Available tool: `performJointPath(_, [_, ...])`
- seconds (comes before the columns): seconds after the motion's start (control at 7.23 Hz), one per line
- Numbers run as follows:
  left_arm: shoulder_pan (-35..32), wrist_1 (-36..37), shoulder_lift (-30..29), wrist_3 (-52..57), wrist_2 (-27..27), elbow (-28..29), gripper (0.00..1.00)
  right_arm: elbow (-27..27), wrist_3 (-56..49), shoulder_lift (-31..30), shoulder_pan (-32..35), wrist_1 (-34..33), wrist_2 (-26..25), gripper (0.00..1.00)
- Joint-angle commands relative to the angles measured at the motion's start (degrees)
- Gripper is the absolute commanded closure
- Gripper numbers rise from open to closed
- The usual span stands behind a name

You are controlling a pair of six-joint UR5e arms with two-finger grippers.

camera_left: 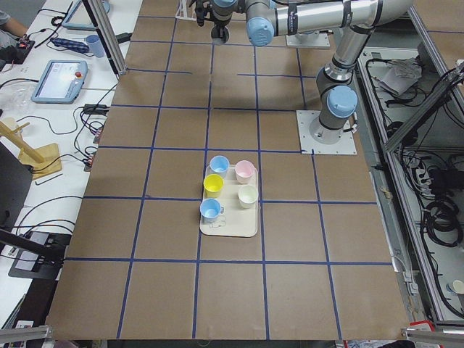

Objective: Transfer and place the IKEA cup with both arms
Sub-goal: 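Carry the cup with the left gripper to the tray while the right gripper withdraws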

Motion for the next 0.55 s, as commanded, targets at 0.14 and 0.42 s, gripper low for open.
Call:
performJointPath(0.14, [2.8,-7.4,1.7,17.7,21.3,-0.1,1.0,0.7,10.3,-2.1,9.9,-6.6,-20.9,0.0])
performJointPath(0.42, [12.4,-8.0,1.6,39.7,25.9,-0.2,1.0,7.5,14.4,-3.9,13.0,-16.8,-24.6,0.0])
